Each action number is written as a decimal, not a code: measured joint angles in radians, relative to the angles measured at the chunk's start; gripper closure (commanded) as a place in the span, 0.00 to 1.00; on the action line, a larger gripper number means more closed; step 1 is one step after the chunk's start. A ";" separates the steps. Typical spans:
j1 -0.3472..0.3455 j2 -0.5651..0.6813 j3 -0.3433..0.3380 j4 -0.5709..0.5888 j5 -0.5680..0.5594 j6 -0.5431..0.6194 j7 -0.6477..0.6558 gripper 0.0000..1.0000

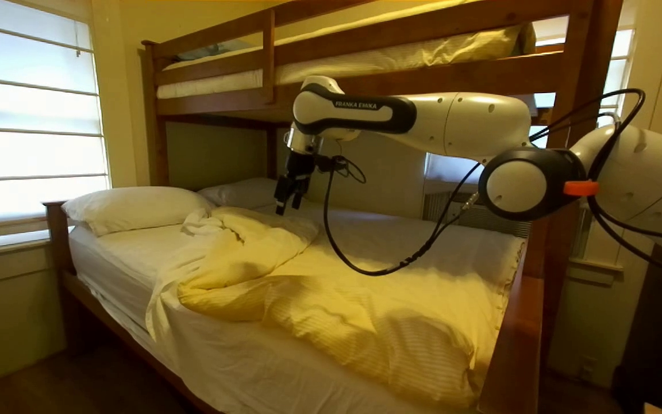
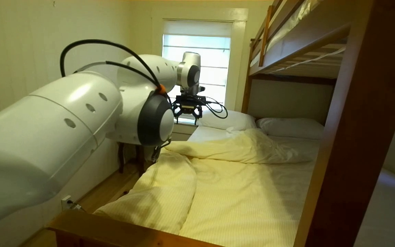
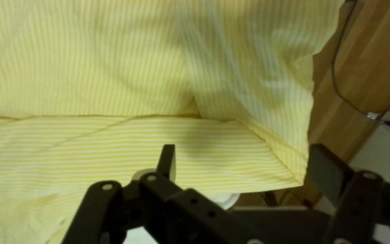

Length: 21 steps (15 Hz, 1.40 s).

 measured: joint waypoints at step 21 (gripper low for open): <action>0.031 0.211 0.063 0.002 0.091 -0.031 0.641 1.00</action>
